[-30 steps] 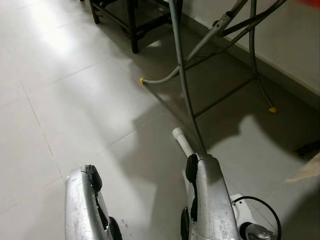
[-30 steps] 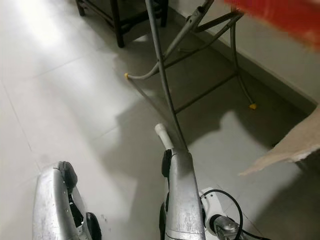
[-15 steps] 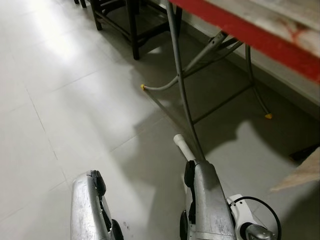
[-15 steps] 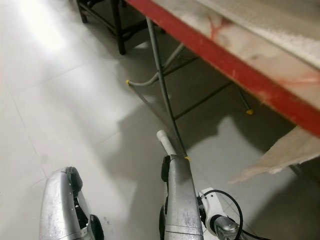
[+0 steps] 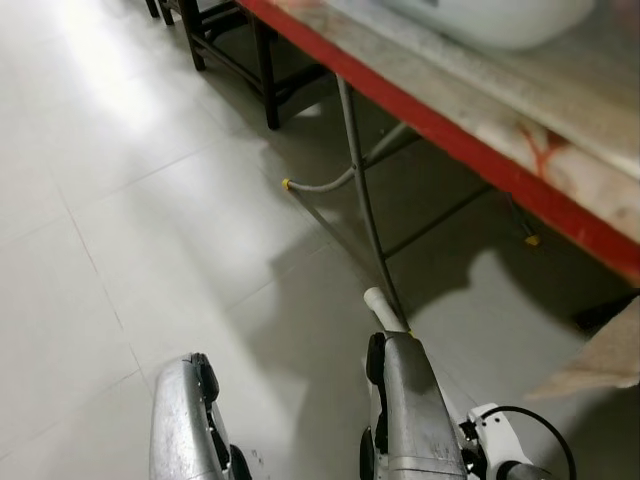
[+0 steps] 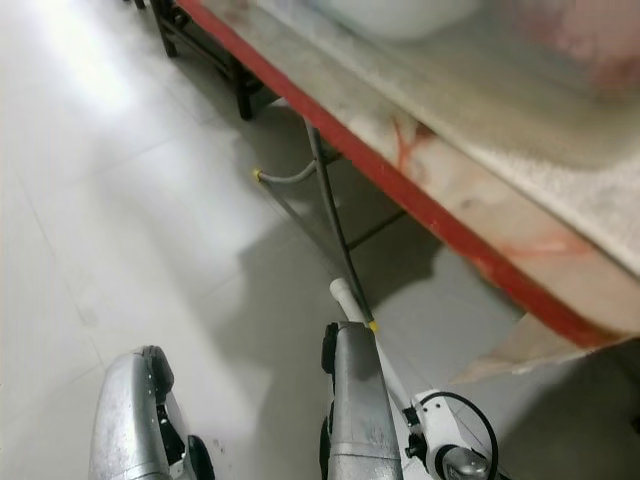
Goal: Building children table
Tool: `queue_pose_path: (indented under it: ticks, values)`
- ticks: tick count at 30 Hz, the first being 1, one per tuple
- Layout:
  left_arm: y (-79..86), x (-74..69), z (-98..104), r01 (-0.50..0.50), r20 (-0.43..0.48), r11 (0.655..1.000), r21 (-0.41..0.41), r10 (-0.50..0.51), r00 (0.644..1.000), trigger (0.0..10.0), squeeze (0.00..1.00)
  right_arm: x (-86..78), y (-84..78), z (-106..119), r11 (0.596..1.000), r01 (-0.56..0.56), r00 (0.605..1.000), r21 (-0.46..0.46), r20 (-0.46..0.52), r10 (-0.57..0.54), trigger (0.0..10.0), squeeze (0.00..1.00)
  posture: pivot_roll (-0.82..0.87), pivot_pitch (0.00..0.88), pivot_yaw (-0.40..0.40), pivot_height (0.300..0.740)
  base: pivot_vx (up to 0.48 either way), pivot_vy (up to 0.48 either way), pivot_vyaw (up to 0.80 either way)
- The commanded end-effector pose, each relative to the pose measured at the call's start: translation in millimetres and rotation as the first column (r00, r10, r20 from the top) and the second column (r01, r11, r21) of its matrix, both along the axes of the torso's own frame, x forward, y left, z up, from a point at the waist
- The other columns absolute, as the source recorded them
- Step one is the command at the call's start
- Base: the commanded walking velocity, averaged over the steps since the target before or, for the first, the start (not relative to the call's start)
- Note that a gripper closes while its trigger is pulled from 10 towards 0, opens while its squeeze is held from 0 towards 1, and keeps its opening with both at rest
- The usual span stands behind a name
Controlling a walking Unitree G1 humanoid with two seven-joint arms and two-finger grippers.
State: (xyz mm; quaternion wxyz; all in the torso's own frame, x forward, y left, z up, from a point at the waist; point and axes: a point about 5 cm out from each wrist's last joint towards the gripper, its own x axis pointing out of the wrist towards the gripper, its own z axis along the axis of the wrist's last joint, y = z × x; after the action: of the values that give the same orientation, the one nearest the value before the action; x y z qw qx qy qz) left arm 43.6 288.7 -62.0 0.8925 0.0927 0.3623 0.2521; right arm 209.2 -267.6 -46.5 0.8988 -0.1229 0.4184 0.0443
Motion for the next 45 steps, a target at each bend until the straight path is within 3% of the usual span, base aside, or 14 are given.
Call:
queue_pose_path:
  ticks: [1,21,45]
  values:
    - [-0.2,-17.3,-4.1,-0.017,-0.057,1.0,-0.003,0.017,0.998,10.0,0.0,-10.7,-1.4,-6.1,1.0,0.007,0.999,0.003,-0.04,-0.006,10.0,0.0,0.03,0.304,-0.025,0.499,0.0,0.0,0.0]
    - [-2.1,-17.3,-5.7,-0.028,-0.06,1.0,-0.006,0.028,0.998,10.0,0.0,-16.7,0.8,-10.7,1.0,-0.014,0.995,0.017,-0.096,0.015,10.0,0.0,0.04,0.295,-0.033,0.584,0.0,0.0,0.0]
    - [-4.8,-17.7,-7.7,-0.02,-0.072,1.0,-0.017,0.019,0.997,10.0,0.0,-13.9,1.9,-9.5,1.0,-0.015,0.996,0.018,-0.085,0.017,10.0,0.0,0.03,0.293,-0.037,0.664,0.0,0.0,0.0]
